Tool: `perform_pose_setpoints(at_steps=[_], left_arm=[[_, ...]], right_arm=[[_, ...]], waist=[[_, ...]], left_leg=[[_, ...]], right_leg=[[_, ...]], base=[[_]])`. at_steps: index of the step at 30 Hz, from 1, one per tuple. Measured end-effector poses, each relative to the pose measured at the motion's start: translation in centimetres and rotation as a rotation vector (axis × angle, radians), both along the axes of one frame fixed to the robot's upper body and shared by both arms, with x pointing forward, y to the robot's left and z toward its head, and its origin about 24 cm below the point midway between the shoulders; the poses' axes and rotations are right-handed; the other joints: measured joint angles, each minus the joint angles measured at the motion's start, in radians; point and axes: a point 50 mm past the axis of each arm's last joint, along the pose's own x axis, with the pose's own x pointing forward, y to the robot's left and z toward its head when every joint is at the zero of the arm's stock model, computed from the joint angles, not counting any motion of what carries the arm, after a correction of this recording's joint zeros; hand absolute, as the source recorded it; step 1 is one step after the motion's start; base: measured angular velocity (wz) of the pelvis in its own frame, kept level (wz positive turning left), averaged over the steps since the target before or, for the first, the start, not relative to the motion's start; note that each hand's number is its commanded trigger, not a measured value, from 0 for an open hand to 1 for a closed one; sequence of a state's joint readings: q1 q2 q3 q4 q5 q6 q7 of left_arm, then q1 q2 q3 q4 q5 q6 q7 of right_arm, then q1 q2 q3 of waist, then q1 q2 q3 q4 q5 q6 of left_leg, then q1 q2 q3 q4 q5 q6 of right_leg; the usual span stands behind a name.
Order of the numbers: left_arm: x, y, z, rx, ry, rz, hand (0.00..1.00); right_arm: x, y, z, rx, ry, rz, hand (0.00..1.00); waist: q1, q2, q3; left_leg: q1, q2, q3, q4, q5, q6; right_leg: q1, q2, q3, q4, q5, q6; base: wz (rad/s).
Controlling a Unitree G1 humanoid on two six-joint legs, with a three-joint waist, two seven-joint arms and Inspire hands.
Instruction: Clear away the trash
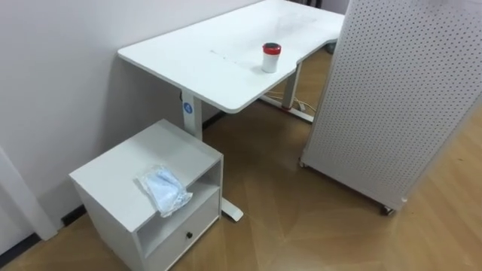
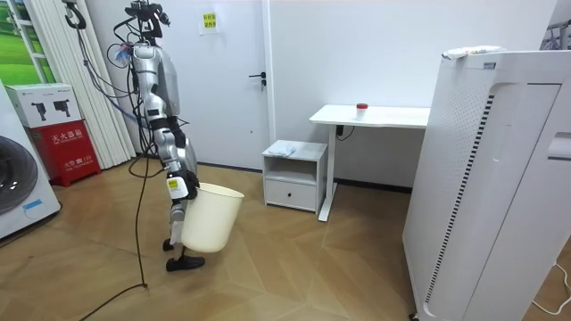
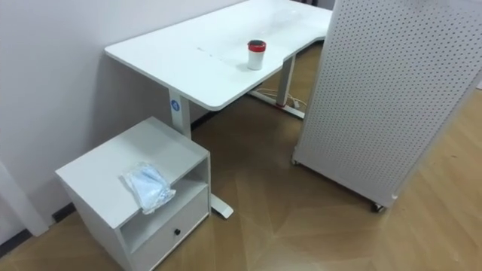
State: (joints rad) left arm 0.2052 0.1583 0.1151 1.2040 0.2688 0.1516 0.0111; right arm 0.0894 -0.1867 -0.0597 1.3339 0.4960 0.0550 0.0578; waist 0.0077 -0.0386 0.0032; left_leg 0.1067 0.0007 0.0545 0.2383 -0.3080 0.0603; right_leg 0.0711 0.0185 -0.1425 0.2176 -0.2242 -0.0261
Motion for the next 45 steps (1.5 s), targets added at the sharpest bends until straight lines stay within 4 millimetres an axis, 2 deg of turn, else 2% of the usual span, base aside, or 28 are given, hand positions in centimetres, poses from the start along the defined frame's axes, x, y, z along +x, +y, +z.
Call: perform_pose_setpoints(at_steps=[3,5,7,8,9,11,12,14,16,17,18,19,21,23,25,26,28,29,30,32,33,34,36,38,40,42,43,45], left_arm=[[-0.1,0.2,0.0,0.002,0.006,0.0,0.0],[-0.1,0.4,0.1,0.006,0.009,-0.006,0.0],[-0.2,0.5,0.1,0.001,0.015,-0.004,0.0],[-0.2,0.5,0.1,-0.005,0.019,-0.004,0.0],[-0.3,0.5,0.1,-0.008,0.023,-0.002,0.0],[-0.7,0.5,0.2,-0.006,0.032,0.009,0.0],[-1.2,0.5,0.2,-0.008,0.044,0.014,0.0],[-1.2,0.2,0.1,-0.016,0.04,0.008,0.0],[-1.1,0.2,0.1,-0.016,0.035,0.01,0.0],[-1.6,0.2,0.2,-0.012,0.046,0.014,0.0],[-2.1,0.3,0.2,-0.01,0.056,0.017,0.0],[-2.4,0.3,0.2,-0.009,0.063,0.02,0.0],[-2.9,0.3,0.3,-0.008,0.072,0.024,0.0],[-2.8,0.1,0.2,-0.013,0.052,0.019,0.0],[-2.2,0.1,0.2,-0.017,0.024,0.02,0.0],[-1.5,0.1,0.1,-0.021,0.003,0.023,0.0],[-0.2,0.1,0.1,-0.022,-0.027,0.017,0.0],[0.4,0.2,0.1,-0.024,-0.046,0.026,0.0],[1.1,0.1,0.0,-0.027,-0.064,0.021,0.0],[2.2,0.1,0.0,-0.028,-0.091,0.0,0.0],[2.4,0.1,0.1,-0.024,-0.099,-0.009,0.0],[2.5,0.2,0.1,-0.021,-0.102,-0.012,0.0],[2.7,0.3,0.1,-0.001,-0.107,-0.013,0.0],[2.2,0.4,0.1,0.011,-0.094,-0.013,0.0],[1.7,0.3,0.1,0.021,-0.081,-0.025,0.0],[1.1,0.3,0.1,0.021,-0.067,-0.024,0.0],[1.1,0.3,0.1,0.021,-0.066,-0.024,0.0],[0.6,0.2,0.1,0.02,-0.055,-0.028,0.0]], right_arm=[[0.2,0.0,0.0,0.0,-0.002,0.033,1.0],[0.8,0.0,0.1,-0.001,-0.008,0.064,1.0],[1.4,-0.1,0.1,-0.002,-0.016,0.077,1.0],[1.4,0.0,0.1,0.001,-0.018,0.08,1.0],[1.4,-0.1,0.1,0.007,-0.021,0.082,1.0],[1.1,-0.1,0.1,0.011,-0.016,0.077,1.0],[1.1,-0.2,0.1,0.008,-0.019,0.068,1.0],[0.6,-0.4,0.2,-0.006,-0.009,0.038,1.0],[0.1,-0.5,0.2,-0.014,0.006,0.021,1.0],[0.0,-0.6,0.2,-0.018,0.012,0.018,1.0],[-0.4,-0.7,0.2,-0.025,0.021,0.015,1.0],[-0.5,-0.7,0.2,-0.026,0.025,0.014,1.0],[-1.2,-0.7,0.2,-0.027,0.039,0.02,1.0],[-1.4,-0.8,0.2,-0.029,0.045,0.02,1.0],[-1.2,-0.8,0.2,-0.032,0.041,0.028,1.0],[-1.0,-0.9,0.2,-0.036,0.036,0.036,1.0],[-0.7,-1.0,0.3,-0.045,0.032,0.062,1.0],[-0.2,-1.0,0.3,-0.052,0.02,0.078,1.0],[-0.1,-1.1,0.4,-0.058,0.013,0.079,1.0],[0.5,-1.2,0.5,-0.069,-0.002,0.08,1.0],[1.2,-1.3,0.5,-0.077,-0.02,0.084,1.0],[1.5,-1.4,0.6,-0.081,-0.029,0.087,1.0],[2.0,-1.3,0.6,-0.082,-0.049,0.095,1.0],[2.3,-0.8,0.5,-0.074,-0.062,0.102,1.0],[2.9,-0.6,0.6,-0.072,-0.084,0.127,1.0],[3.4,-0.5,0.7,-0.076,-0.106,0.137,1.0],[3.4,-0.5,0.7,-0.077,-0.104,0.135,1.0],[3.5,-0.4,0.7,-0.08,-0.107,0.132,1.0]], waist=[[-0.001,0.0,0.0018],[0.005,-0.002,0.0034],[0.012,-0.003,0.0044],[0.022,-0.002,0.0046],[0.028,0.007,0.0069],[0.021,0.013,0.0098],[0.009,0.008,0.0109],[-0.01,0.006,0.0101],[-0.005,-0.004,0.0069],[0.0,-0.014,0.002],[0.004,-0.011,0.0033],[0.01,-0.009,0.0044],[0.014,-0.018,-0.0012],[0.016,-0.029,-0.0034],[0.019,-0.042,-0.0052],[0.015,-0.047,-0.0047],[0.012,-0.038,0.0062],[0.017,-0.041,0.005],[0.015,-0.042,0.0036],[0.018,-0.043,0.0027],[0.022,-0.047,0.0046],[0.022,-0.047,0.0043],[0.034,-0.038,0.0059],[0.054,-0.015,0.0013],[0.076,-0.002,0.001],[0.063,0.007,0.0017],[0.057,0.008,0.0018],[0.052,0.006,0.0047]], left_leg=[[-0.017,0.001,0.006,0.028,0.0,0.0],[-0.047,0.008,0.038,0.088,-0.006,-0.011],[-0.093,0.021,0.058,0.197,-0.018,-0.03],[-0.14,0.034,0.071,0.303,-0.02,-0.034],[-0.19,0.063,0.087,0.418,-0.02,-0.035],[-0.223,0.09,0.087,0.521,-0.014,-0.043],[-0.251,0.092,0.078,0.58,0.004,-0.064],[-0.318,0.088,0.083,0.566,-0.003,-0.061],[-0.392,0.071,0.093,0.453,0.003,-0.063],[-0.434,0.058,0.105,0.338,0.035,-0.076],[-0.458,0.056,0.1,0.213,0.104,-0.072],[-0.466,0.056,0.1,0.169,0.147,-0.073],[-0.44,0.05,0.12,0.064,0.303,-0.048],[-0.43,0.035,0.138,0.072,0.326,-0.02],[-0.433,0.017,0.148,0.131,0.294,-0.007],[-0.444,0.016,0.152,0.183,0.252,-0.006],[-0.467,0.025,0.164,0.278,0.188,0.003],[-0.472,0.02,0.169,0.309,0.148,0.005],[-0.459,0.011,0.17,0.31,0.118,0.009],[-0.434,-0.014,0.179,0.303,0.092,0.024],[-0.409,-0.032,0.191,0.296,0.08,0.034],[-0.398,-0.04,0.195,0.295,0.072,0.039],[-0.334,-0.052,0.196,0.267,0.042,0.049],[-0.269,-0.05,0.177,0.209,0.035,0.052],[-0.227,-0.046,0.144,0.161,0.035,0.05],[-0.183,-0.043,0.085,0.121,0.037,0.048],[-0.174,-0.042,0.071,0.115,0.037,0.048],[-0.128,-0.037,0.032,0.079,0.034,0.036]], right_leg=[[-0.006,0.001,-0.005,0.008,-0.001,-0.001],[-0.028,0.0,-0.01,0.041,-0.009,-0.012],[-0.052,-0.002,-0.032,0.071,-0.019,-0.023],[-0.051,-0.001,-0.052,0.079,-0.031,-0.031],[-0.048,0.005,-0.061,0.088,-0.044,-0.042],[-0.036,0.011,-0.058,0.113,-0.075,-0.056],[-0.021,0.012,-0.055,0.127,-0.091,-0.06],[-0.019,0.009,-0.052,0.134,-0.107,-0.064],[-0.016,-0.007,-0.05,0.134,-0.117,-0.063],[-0.011,-0.018,-0.05,0.13,-0.121,-0.058],[0.002,-0.022,-0.051,0.124,-0.127,-0.049],[0.009,-0.027,-0.051,0.124,-0.132,-0.047],[0.049,-0.037,-0.037,0.089,-0.147,-0.028],[0.067,-0.055,-0.025,0.069,-0.154,-0.014],[0.097,-0.079,-0.023,0.045,-0.162,0.0],[0.112,-0.088,-0.024,0.038,-0.163,0.004],[0.135,-0.09,-0.018,0.047,-0.165,0.012],[0.138,-0.101,-0.019,0.072,-0.177,0.032],[0.124,-0.124,-0.033,0.135,-0.19,0.056],[0.066,-0.172,-0.06,0.303,-0.192,0.066],[0.023,-0.207,-0.063,0.42,-0.173,0.094],[0.007,-0.217,-0.065,0.471,-0.152,0.103],[-0.024,-0.24,-0.063,0.599,-0.023,0.096],[-0.045,-0.235,-0.061,0.652,0.069,0.086],[-0.117,-0.222,-0.064,0.691,-0.01,0.075],[-0.195,-0.187,-0.087,0.604,-0.08,0.066],[-0.209,-0.178,-0.087,0.552,-0.087,0.063],[-0.231,-0.154,-0.068,0.286,-0.068,0.054]], base=[[0.0],[-0.12],[-0.25],[-0.31],[-0.26],[0.01],[0.27],[0.43],[0.13],[-0.11],[-0.15],[-0.24],[-0.21],[-0.16],[-0.17],[0.0],[0.0],[0.0],[0.09],[0.09],[0.0],[0.12],[0.17],[-0.07],[-0.04],[0.53],[0.69],[0.56]])
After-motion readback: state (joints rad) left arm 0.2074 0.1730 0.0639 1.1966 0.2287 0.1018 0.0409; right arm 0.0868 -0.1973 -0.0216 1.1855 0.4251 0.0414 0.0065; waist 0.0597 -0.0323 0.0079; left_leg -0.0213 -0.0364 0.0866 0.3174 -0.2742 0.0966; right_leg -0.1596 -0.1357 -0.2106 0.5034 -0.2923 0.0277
